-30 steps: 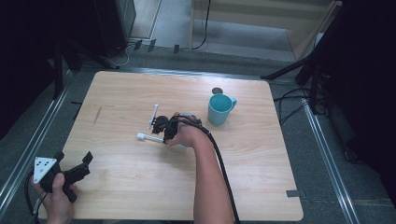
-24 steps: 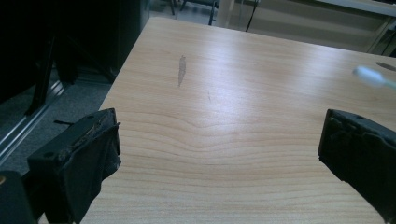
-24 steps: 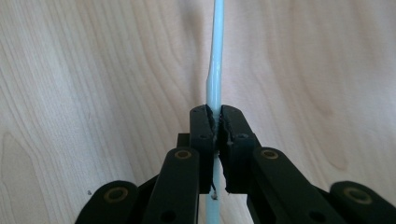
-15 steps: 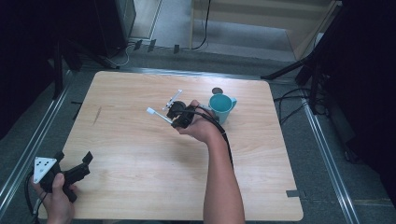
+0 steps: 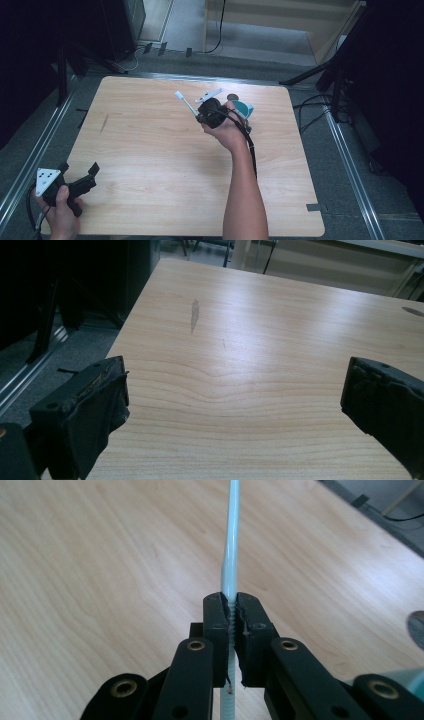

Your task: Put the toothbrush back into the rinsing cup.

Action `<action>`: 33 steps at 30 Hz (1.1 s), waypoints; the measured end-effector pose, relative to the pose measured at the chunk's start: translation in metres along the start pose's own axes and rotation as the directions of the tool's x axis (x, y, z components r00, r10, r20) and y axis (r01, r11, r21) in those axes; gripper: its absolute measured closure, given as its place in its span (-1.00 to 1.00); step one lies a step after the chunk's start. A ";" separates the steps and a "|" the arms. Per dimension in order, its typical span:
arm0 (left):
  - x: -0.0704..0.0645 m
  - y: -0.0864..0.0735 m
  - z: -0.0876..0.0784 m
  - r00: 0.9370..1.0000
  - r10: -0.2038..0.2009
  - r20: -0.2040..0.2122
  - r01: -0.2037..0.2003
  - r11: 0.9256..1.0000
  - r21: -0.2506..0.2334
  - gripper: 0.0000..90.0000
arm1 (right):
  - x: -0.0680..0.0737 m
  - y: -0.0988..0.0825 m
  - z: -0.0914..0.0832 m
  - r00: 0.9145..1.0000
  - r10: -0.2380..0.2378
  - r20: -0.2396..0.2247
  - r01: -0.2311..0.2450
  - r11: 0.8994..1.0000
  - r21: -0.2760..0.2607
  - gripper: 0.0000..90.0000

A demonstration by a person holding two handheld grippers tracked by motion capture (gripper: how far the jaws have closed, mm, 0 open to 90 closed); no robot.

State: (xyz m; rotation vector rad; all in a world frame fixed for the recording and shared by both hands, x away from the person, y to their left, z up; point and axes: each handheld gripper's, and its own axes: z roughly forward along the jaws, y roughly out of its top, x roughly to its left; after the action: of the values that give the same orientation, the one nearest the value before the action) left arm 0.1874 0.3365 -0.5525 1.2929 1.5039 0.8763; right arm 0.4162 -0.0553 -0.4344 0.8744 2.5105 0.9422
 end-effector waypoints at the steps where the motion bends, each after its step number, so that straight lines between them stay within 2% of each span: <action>1: 0.000 0.000 0.000 1.000 0.000 -0.001 0.000 1.000 0.000 -1.00 | -0.002 -0.001 -0.002 1.000 0.014 0.009 -0.013 1.000 -0.016 0.88; 3: 0.000 0.000 0.000 1.000 0.002 -0.001 -0.002 1.000 0.000 -1.00 | -0.007 -0.002 -0.007 0.999 0.044 0.025 -0.042 0.997 -0.058 0.88; 5: 0.000 0.000 0.000 1.000 0.001 -0.001 -0.001 1.000 0.000 -1.00 | -0.011 -0.003 -0.012 0.994 0.071 0.080 -0.062 0.993 -0.104 0.88; 6: 0.000 0.000 0.000 1.000 0.002 -0.001 -0.002 1.000 0.001 -1.00 | -0.014 -0.004 -0.017 0.991 0.090 0.098 -0.074 0.986 -0.152 0.88; 9: 0.000 0.000 0.000 1.000 0.001 -0.001 -0.001 1.000 0.000 -1.00 | -0.021 -0.007 -0.026 0.980 0.150 0.128 -0.116 0.964 -0.240 0.88; 11: 0.000 0.000 0.000 1.000 0.002 -0.001 -0.002 1.000 0.000 -1.00 | -0.025 -0.009 -0.032 0.972 0.183 0.144 -0.136 0.949 -0.285 0.88; 15: 0.000 0.000 0.000 1.000 0.003 -0.001 -0.003 1.000 0.000 -1.00 | -0.033 -0.014 -0.043 0.954 0.251 0.164 -0.177 0.912 -0.369 0.88; 17: 0.000 0.000 0.000 1.000 0.004 -0.002 -0.004 1.000 0.001 -1.00 | -0.037 -0.017 -0.047 0.945 0.270 0.186 -0.181 0.901 -0.394 0.88; 19: 0.000 0.000 0.000 1.000 0.004 -0.001 -0.004 1.000 0.000 -1.00 | -0.040 -0.020 -0.050 0.939 0.293 0.182 -0.196 0.888 -0.416 0.88; 21: 0.000 0.000 0.000 1.000 0.004 -0.001 -0.004 1.000 0.000 -1.00 | -0.042 -0.023 -0.052 0.928 0.314 0.199 -0.203 0.877 -0.436 0.88; 23: 0.000 0.000 0.000 1.000 0.005 -0.002 -0.005 1.000 0.000 -1.00 | -0.046 -0.027 -0.054 0.922 0.337 0.191 -0.219 0.859 -0.462 0.88; 25: 0.000 0.000 0.000 1.000 0.004 -0.002 -0.004 1.000 0.001 -1.00 | -0.049 -0.029 -0.055 0.916 0.354 0.191 -0.229 0.849 -0.477 0.88; 27: 0.000 0.000 0.000 1.000 0.005 -0.002 -0.005 1.000 0.002 -1.00 | -0.052 -0.031 -0.054 0.910 0.355 0.217 -0.217 0.849 -0.481 0.88; 29: 0.000 0.000 0.000 1.000 0.006 -0.002 -0.006 1.000 0.000 -1.00 | -0.057 -0.035 -0.052 0.906 0.363 0.218 -0.216 0.840 -0.498 0.88; 32: 0.000 0.000 0.000 1.000 0.002 -0.002 -0.002 1.000 0.001 -1.00 | -0.063 -0.042 -0.046 0.895 0.385 0.223 -0.227 0.826 -0.516 0.88; 33: 0.000 0.000 0.000 1.000 0.003 -0.002 -0.003 1.000 0.000 -1.00 | -0.064 -0.045 -0.044 0.889 0.396 0.230 -0.232 0.823 -0.519 0.88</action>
State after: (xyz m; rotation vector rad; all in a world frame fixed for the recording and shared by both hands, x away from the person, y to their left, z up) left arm 0.1874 0.3362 -0.5525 1.2948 1.5041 0.8795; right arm 0.4245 -0.1445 -0.4275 1.1838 1.7559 1.3230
